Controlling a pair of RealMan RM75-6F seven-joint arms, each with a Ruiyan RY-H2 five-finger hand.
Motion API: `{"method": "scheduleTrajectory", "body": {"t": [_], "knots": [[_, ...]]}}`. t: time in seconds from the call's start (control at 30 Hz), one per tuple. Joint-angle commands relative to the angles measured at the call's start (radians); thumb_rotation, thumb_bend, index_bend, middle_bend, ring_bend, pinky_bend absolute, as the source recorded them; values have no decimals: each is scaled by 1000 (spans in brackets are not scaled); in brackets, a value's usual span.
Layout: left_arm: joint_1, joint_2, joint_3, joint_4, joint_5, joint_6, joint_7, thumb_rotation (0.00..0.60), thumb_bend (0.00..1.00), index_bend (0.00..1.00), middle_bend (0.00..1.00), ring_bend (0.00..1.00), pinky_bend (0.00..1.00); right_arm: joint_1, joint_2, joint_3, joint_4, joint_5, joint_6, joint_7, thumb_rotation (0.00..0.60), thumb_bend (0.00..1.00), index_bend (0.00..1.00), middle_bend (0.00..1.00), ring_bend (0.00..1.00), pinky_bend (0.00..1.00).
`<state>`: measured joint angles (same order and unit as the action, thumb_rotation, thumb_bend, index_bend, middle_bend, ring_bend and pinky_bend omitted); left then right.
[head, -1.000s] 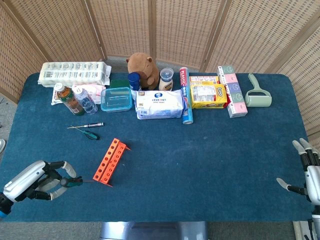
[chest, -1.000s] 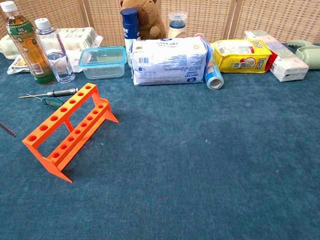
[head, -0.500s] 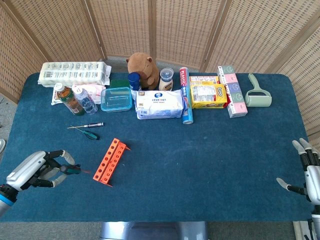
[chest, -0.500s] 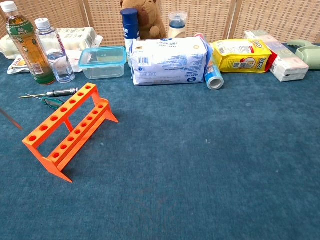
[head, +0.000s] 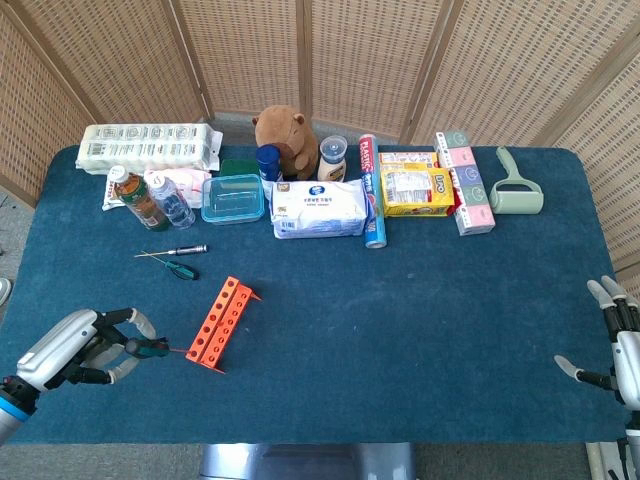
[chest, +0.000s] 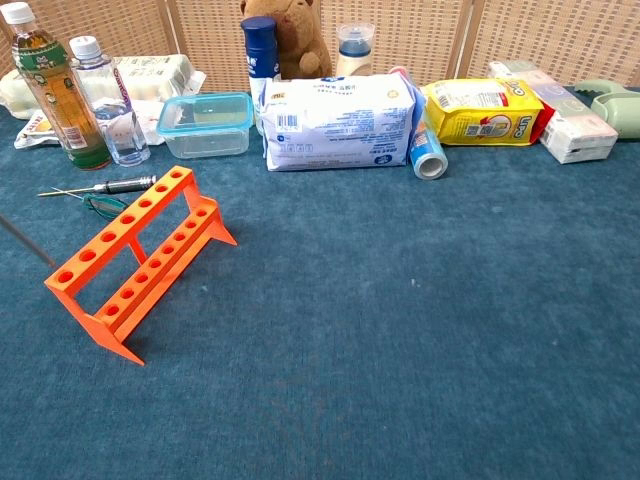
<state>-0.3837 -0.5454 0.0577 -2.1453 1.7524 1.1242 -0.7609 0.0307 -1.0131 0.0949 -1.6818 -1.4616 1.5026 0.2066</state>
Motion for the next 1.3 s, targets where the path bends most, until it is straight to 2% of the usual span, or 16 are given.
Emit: {"method": "scheduleTrajectory", "body": {"t": [0.03, 0.67, 1.3], "knots": [[-5, -4, -1, -6, -1, -8, 8, 600, 470, 534, 949, 909, 918, -1, 1, 0, 0, 0, 1, 1, 600, 83, 35, 7, 0, 0], [-14, -38, -13, -16, -44, -34, 60, 600, 470, 534, 949, 909, 918, -3, 8, 3, 1, 1, 4, 19, 600, 83, 35, 8, 0, 0], [-20, -46, -15, -31, -43, -41, 73, 600, 471, 534, 949, 910, 918, -4, 11, 4, 1, 2, 4, 27, 600, 82, 35, 8, 0, 0]]}}
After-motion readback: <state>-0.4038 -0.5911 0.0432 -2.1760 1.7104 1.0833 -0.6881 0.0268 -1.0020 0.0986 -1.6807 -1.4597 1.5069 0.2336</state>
